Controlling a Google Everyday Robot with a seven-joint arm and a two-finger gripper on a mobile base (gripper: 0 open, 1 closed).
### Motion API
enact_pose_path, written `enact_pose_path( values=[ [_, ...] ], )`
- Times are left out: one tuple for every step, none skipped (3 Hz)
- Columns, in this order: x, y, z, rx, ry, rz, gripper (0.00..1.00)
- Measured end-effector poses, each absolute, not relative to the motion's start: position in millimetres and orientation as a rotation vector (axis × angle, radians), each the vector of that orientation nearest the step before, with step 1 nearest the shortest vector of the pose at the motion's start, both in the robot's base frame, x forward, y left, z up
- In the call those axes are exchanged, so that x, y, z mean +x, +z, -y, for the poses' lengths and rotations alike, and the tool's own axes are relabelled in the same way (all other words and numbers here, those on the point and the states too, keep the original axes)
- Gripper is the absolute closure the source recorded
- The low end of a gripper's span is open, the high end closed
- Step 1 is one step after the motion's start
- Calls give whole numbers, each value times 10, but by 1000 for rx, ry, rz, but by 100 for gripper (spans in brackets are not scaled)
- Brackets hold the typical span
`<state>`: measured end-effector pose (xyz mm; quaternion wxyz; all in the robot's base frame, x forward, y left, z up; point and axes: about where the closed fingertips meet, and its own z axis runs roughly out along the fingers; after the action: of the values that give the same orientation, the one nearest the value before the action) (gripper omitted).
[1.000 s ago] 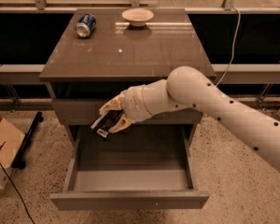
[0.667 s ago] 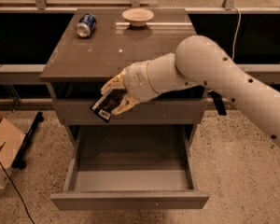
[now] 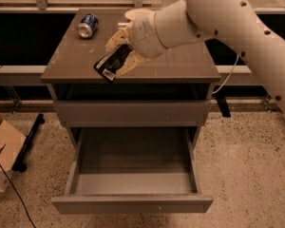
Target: Pick rxbar chocolate from middle drawer and place on counter
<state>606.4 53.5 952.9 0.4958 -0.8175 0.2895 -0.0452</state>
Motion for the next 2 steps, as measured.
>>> enact_pose_path(
  values=[
    [6723,9689,-331,-1856,-182,-795,100],
    [7220,9538,-219,-1788,-211,-883,100]
  ],
)
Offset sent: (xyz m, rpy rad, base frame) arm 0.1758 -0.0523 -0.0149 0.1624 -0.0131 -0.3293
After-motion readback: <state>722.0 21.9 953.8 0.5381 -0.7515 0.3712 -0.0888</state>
